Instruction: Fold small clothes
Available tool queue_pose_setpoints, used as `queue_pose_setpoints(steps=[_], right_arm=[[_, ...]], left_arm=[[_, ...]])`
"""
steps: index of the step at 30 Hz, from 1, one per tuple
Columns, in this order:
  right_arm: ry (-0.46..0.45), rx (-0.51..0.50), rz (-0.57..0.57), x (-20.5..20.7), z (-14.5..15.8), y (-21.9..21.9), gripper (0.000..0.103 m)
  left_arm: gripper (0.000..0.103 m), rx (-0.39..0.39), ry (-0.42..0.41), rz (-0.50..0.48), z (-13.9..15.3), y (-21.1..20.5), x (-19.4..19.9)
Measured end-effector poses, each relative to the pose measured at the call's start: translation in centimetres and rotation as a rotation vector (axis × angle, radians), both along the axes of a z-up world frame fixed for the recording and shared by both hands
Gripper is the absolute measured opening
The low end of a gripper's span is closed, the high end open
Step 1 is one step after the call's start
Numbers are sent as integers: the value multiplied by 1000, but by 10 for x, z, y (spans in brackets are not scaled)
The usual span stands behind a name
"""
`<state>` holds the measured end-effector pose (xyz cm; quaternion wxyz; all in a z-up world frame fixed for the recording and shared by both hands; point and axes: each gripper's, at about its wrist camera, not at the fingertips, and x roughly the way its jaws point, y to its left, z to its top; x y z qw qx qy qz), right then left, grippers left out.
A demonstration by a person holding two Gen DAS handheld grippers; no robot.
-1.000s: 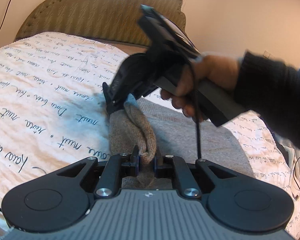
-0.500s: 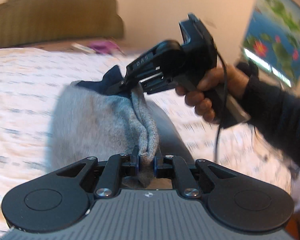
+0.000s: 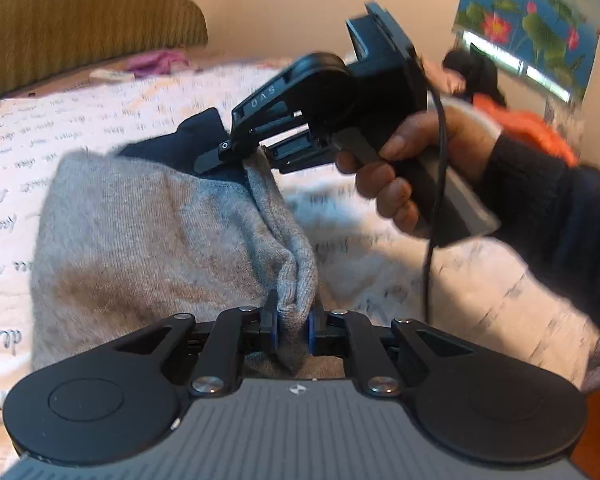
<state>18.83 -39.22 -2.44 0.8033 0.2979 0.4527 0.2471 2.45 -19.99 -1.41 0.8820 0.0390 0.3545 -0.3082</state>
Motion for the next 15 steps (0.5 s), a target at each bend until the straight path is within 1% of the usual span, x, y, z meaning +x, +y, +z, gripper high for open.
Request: queue_pose_setpoints(steps=[2,3,4,6,7,8,9,10,11,13,15], right_arm=[[44,13,8,0,-16,-4,11],[55,39,-5,-4,-20,-9,11],[62,79,-21,-6,-23,-16,12],[57,157,-90,-12,-23,-34,17],[40,189,-134,-16,-20,-44,23],[18,208,-179,-20,-17,-53,29],[-7,213,-209,-24,-12,-58,32],[-28,199,-215,-24,-7,-60,34],[-38,179,-204,-24,-3,-58,34],[-58,128,-167,-16,7,-48,34],[-75,73,-138,-6,10,-35,34]], left_arm=[[16,39,25,-7,-9,-4,3],[22,27,18,-22,-9,-1,2],[29,3,25,-42,-6,2,2],[37,-88,59,-87,6,16,2],[39,-145,58,-102,14,27,0],[42,-189,40,-108,22,39,-4],[50,-221,7,-101,29,51,-8],[58,-231,-29,-77,34,62,-9],[59,-223,-67,-38,38,72,-7],[59,-181,-125,33,41,91,-6],[59,-140,-141,102,39,106,3]])
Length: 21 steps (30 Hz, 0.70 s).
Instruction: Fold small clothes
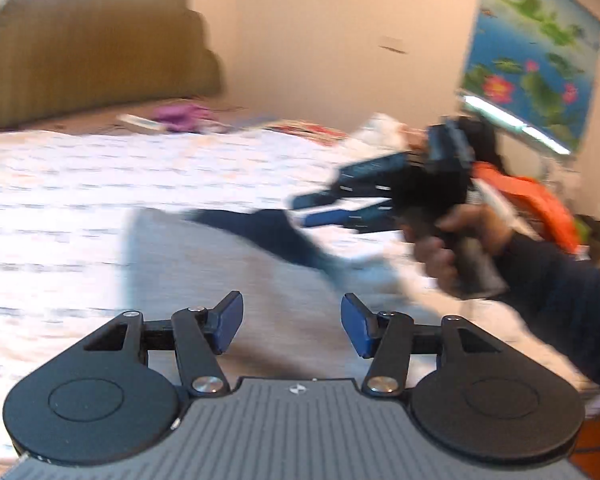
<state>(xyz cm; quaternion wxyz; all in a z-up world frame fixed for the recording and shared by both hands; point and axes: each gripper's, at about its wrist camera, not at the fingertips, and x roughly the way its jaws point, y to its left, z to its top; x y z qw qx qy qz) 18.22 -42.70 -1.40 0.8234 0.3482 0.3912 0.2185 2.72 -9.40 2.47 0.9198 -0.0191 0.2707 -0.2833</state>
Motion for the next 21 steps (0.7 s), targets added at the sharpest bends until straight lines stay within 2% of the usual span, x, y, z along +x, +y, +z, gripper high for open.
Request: queue_pose_setpoints(steps=[4,6,9,12,15,18,21], right_arm=[[44,-134,41,26,-12,30,34],[39,-167,65,31,-14,40,9],[-21,-171,49,29,-1,29,9],[64,-197,-29,35,-16,8,7],[111,-117,-58,20,-21,2,11],[41,-6,-104,-20,-3,-6,14],[11,-9,-81,-71,12,0,14]], left_arm=[[58,65,58,95,-11,24,12],[58,78,70,109,-13,29,13],[58,64,63,116,-9,27,10],[58,67,92,106,-18,30,12],[58,56,82,94,-17,31,12],[58,63,71,68,-17,31,8],[58,82,70,32,-20,28,3]])
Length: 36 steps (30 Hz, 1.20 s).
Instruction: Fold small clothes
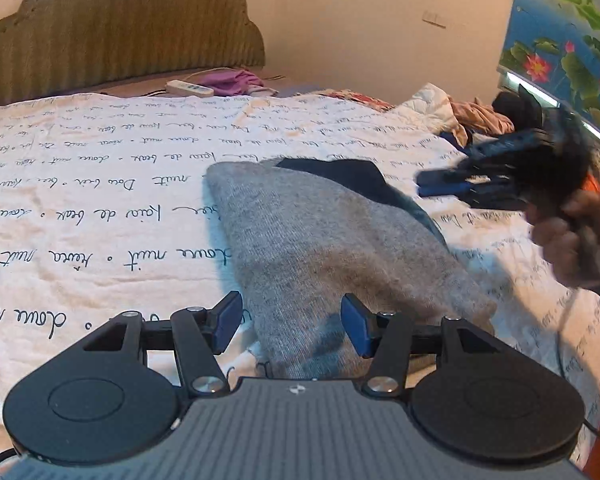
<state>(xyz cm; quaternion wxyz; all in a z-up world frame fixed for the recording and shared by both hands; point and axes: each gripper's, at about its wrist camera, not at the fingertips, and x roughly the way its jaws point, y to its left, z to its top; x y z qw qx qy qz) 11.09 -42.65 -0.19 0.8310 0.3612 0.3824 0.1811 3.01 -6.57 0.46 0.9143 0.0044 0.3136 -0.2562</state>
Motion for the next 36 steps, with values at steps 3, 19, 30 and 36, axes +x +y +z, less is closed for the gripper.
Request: queue_pose_setpoints(steps=[3,19,30,36], right_arm=[[15,-35,63,-48,2,19,14],[52,-107,153,-81,-2,59,14],[78,-215,226,-78,-3,74,20],[67,-269,211,-80,6,71,24]], left_arm=[[58,33,-14,-59,-6,-6,-9],[63,112,-16,-162,-17,-12,-24],[57,121,2,-79,-19,-24,-8],[57,138,-25,-113,-18,-20,-15]])
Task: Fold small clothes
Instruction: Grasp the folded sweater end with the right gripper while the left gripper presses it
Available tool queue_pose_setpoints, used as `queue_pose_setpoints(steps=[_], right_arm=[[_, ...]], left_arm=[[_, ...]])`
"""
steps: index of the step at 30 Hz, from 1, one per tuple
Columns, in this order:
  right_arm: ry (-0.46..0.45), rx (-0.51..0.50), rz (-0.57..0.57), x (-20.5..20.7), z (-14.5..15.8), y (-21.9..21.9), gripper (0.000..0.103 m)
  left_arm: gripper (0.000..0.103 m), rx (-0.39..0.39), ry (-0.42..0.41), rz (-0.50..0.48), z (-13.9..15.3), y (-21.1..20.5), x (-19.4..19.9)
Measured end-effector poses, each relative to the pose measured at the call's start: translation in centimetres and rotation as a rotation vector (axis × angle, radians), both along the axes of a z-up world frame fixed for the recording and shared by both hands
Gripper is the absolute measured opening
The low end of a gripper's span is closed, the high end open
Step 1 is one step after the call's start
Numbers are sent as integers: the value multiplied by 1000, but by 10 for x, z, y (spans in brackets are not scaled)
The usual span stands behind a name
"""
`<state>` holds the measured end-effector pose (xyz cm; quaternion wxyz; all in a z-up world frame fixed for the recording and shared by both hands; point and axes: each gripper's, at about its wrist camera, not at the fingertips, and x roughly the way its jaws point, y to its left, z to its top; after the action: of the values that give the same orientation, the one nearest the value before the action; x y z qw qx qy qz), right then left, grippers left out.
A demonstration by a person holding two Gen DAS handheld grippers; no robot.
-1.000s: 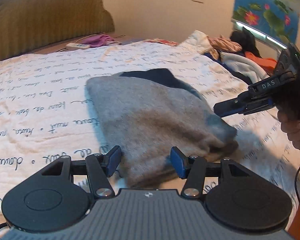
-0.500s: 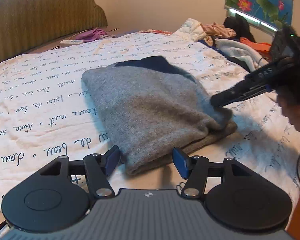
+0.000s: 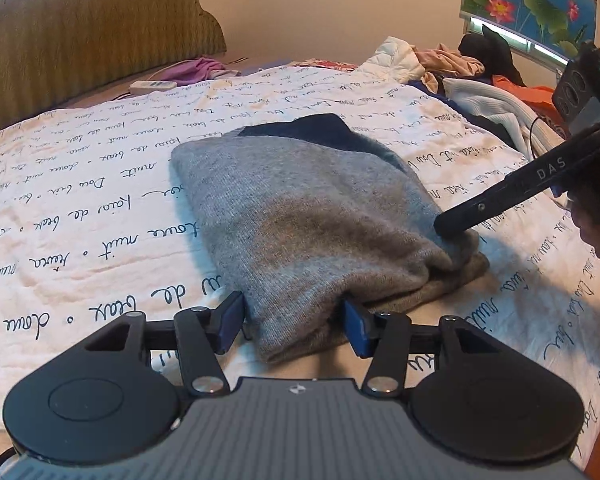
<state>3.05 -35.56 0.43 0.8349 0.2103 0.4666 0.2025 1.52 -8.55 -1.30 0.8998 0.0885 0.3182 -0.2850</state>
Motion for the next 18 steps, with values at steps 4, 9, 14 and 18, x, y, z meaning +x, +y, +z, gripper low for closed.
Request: queue_pose_setpoints(steps=[4,9,14,18], right_arm=[[12,2,13,0,-3,0,40],[15,16,54,6,-11,13,21],[-24,26,42,-5,5,0,8],[71,19,33,-11,-25,-6,7]], left_arm=[[57,-1,-2,18,-2,-4,3],[26,12,-20,39,-2,-12,7],[18,-9,11,35,9,12,14],[17,23,101,66,-13,18,23]])
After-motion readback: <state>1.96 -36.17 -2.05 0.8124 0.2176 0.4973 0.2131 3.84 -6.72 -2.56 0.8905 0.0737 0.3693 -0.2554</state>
